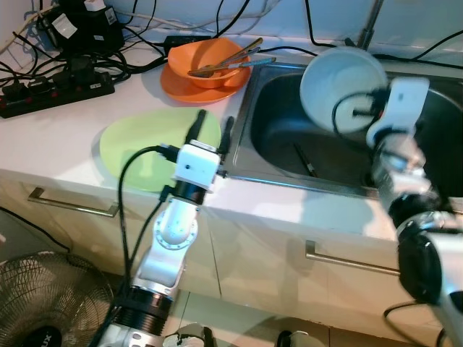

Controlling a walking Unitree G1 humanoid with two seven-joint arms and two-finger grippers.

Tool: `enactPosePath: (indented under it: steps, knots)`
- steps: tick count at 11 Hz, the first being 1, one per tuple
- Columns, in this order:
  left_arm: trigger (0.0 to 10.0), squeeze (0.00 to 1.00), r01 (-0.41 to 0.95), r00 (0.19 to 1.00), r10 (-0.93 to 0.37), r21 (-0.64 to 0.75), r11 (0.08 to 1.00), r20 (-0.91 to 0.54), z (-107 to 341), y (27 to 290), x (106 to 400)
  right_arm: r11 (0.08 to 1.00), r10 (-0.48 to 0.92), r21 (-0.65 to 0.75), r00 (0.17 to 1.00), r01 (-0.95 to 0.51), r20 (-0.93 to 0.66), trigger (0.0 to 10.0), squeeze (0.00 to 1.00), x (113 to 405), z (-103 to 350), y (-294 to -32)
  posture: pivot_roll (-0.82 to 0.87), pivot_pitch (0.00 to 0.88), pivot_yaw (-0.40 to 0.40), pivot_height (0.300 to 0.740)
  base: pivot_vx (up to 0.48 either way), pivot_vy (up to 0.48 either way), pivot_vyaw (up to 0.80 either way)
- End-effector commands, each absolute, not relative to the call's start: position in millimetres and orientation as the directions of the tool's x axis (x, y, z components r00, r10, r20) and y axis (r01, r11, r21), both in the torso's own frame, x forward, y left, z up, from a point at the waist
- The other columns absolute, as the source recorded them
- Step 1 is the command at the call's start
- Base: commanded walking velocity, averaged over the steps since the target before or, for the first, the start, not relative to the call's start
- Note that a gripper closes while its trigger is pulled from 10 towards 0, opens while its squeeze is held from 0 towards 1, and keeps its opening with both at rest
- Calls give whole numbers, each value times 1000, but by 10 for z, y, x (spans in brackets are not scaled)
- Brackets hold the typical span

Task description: Kitchen organization

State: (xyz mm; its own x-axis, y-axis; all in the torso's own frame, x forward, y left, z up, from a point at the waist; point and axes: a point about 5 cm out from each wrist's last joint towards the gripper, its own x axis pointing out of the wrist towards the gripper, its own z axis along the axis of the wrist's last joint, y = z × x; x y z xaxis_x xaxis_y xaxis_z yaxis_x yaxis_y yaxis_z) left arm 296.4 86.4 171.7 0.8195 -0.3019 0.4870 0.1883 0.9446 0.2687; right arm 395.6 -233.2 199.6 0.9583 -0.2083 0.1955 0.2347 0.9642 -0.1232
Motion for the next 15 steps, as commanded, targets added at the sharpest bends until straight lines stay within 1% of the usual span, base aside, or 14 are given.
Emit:
enactPosePath:
  steps: [1, 2, 3, 5, 6, 7, 8, 9, 10, 11, 12, 15]
  knots:
    - [10000, 0, 217, 812, -328, 272, 937, 482, 1703, 824, 2961, 952, -221, -171, 957, 253, 185, 10000, 0, 3985, 2051, -2341, 81, 40, 27, 740, 0, 0, 0]
    - [10000, 0, 227, 812, -338, 276, 934, 477, 1696, 810, 2958, 936, -223, -242, 963, 256, 153, 10000, 0, 3991, 2016, -2339, 87, 40, 23, 740, 0, 0, 0]
    - [10000, 0, 238, 811, -349, 281, 930, 469, 1684, 796, 2953, 918, -204, -327, 975, 223, 92, 10000, 0, 3996, 1924, -2307, 96, 40, 18, 740, 0, 0, 0]
    - [10000, 0, 254, 810, -365, 286, 924, 459, 1668, 775, 2944, 904, -145, -404, 989, 143, 25, 10000, 0, 4007, 1841, -2228, 100, 43, 14, 740, 0, 0, 0]
    - [10000, 0, 262, 808, -373, 288, 921, 456, 1663, 763, 2939, 883, -128, -457, 992, 107, -17, 10000, 0, 4026, 1826, -2185, 97, 45, 14, 740, 0, 0, 0]
    - [10000, 0, 271, 807, -379, 286, 919, 454, 1660, 753, 2935, 873, -124, -480, 991, 87, -46, 10000, 0, 4030, 1804, -2168, 96, 45, 13, 740, 0, 0, 0]
    - [10000, 0, 302, 801, -398, 271, 914, 447, 1653, 720, 2925, 860, -108, -509, 988, 39, -107, 10000, 0, 4028, 1738, -2138, 100, 44, 9, 740, 0, 0, 0]
    - [10000, 0, 335, 794, -421, 263, 905, 438, 1646, 690, 2906, 853, -100, -522, 987, 21, -124, 10000, 0, 4030, 1722, -2115, 102, 43, 7, 740, 0, 0, 0]
    - [10000, 0, 408, 780, -497, 294, 864, 380, 1572, 619, 2878, 854, -94, -520, 988, 16, -124, 10000, 0, 4043, 1742, -2088, 106, 43, 7, 740, 0, 0, 0]
    - [10000, 0, 435, 776, -527, 312, 845, 346, 1528, 595, 2874, 854, -89, -520, 988, 12, -123, 10000, 0, 4049, 1753, -2072, 106, 43, 7, 740, 0, 0, 0]
    - [10000, 0, 483, 781, -558, 297, 824, 279, 1452, 588, 2892, 855, -77, -518, 989, 1, -125, 10000, 0, 4055, 1759, -2045, 105, 44, 8, 740, 0, 0, 0]
    - [10000, 0, 565, 758, -629, 307, 766, 174, 1383, 604, 2886, 853, -69, -521, 990, -7, -126, 10000, 0, 4060, 1762, -2021, 107, 45, 12, 740, 0, 0, 0]
